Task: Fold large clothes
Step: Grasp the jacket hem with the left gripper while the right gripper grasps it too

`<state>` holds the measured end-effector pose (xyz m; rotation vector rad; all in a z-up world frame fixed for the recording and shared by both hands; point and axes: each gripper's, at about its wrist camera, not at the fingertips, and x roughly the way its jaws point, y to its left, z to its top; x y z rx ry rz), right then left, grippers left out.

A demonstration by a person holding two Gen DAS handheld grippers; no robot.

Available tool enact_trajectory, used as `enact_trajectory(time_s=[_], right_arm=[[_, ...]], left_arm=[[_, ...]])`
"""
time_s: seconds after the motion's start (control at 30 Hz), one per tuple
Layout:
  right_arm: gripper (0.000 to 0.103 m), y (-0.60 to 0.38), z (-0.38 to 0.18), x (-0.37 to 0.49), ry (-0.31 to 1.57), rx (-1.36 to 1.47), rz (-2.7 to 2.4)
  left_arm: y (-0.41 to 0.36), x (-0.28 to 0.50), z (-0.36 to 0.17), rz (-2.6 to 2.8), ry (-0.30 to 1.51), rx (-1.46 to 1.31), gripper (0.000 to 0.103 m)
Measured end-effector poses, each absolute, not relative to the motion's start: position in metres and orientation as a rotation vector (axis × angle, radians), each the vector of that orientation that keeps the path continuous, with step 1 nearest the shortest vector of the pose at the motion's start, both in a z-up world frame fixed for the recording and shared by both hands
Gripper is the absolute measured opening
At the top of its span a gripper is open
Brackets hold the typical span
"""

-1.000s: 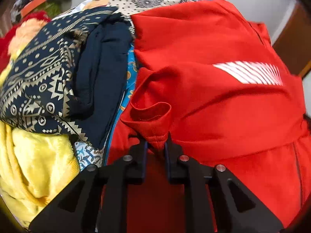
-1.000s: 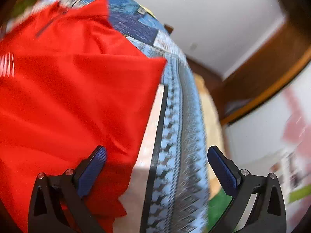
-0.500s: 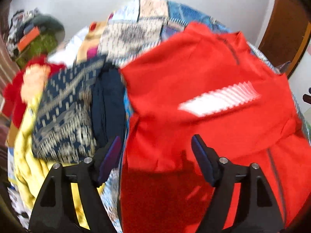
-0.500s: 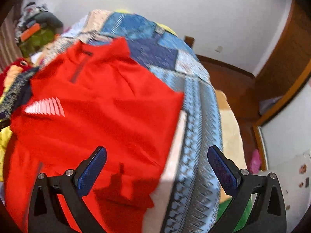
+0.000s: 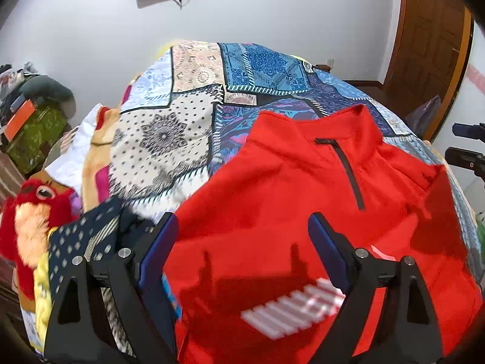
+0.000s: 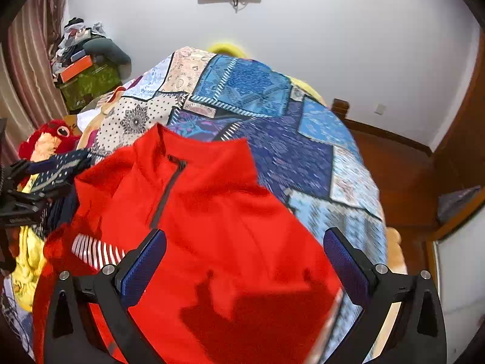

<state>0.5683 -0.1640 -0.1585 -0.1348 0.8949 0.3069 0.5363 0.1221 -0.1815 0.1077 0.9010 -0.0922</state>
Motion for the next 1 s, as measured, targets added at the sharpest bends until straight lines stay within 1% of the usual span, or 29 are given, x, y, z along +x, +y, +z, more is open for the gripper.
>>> enact_trajectory(time_s=[0.13,0.37,0.43,0.47,0.5,0.53,0.57,0.6,0.63,0.67,0.7,0.73,0.77,0.8,0.87,1.0], right_arm=[[0.103,-0.149,-0.175,0.606,0.905,-0.076,0.353],[0.103,-0.129,-0.219,0.674,1.004,0.055,0.388],[0.100,-0.126,-0.232,0.688,1.034,0.068,0.384],[0.095,-0.124,-0.238,0.694,1.047,0.078,0.383],[0.087,-0.123,-0.245,0.699,1.064,0.089,0.390],[0.081,-0.122,-0.251,0.702,1.079,0.095,0.392],[0.074,-0.121,-0.256,0.704,1.091,0.102,0.389],[0.071,-0.122,-0.258,0.704,1.077,0.114,0.389],[0.066,-0.124,-0.257,0.702,1.059,0.122,0.392],[0.049,-0.126,-0.255,0.698,1.039,0.128,0.395],[0.037,-0.128,-0.254,0.696,1.037,0.141,0.412],[0.032,-0.130,-0.253,0.694,1.034,0.154,0.431],[0.024,-0.131,-0.251,0.690,1.027,0.165,0.444],[0.019,-0.132,-0.249,0.686,1.022,0.167,0.448],[0.015,-0.132,-0.244,0.677,1.011,0.159,0.439],[0.014,-0.135,-0.220,0.649,0.959,0.129,0.451]], left_arm=[[0.121,0.575,-0.193,-0.114,0.922,0.058,0.087],[0.119,0.636,-0.216,-0.146,0.955,-0.065,0.087],[0.116,0.648,-0.224,-0.161,0.963,-0.094,0.087],[0.115,0.653,-0.228,-0.164,0.969,-0.109,0.086],[0.114,0.656,-0.231,-0.168,0.969,-0.122,0.085],[0.112,0.660,-0.235,-0.176,0.971,-0.136,0.076],[0.110,0.662,-0.237,-0.188,0.972,-0.146,0.063],[0.106,0.662,-0.238,-0.202,0.962,-0.146,0.056],[0.102,0.661,-0.238,-0.186,0.949,-0.117,0.045],[0.097,0.659,-0.238,-0.169,0.937,-0.064,0.037],[0.092,0.656,-0.238,-0.166,0.928,-0.018,0.031],[0.088,0.652,-0.238,-0.169,0.924,0.017,0.018],[0.088,0.649,-0.237,-0.174,0.923,0.023,0.012],[0.088,0.645,-0.235,-0.178,0.920,0.021,0.012],[0.089,0.636,-0.226,-0.170,0.901,0.026,0.009],[0.093,0.612,-0.201,-0.176,0.867,0.011,0.008]])
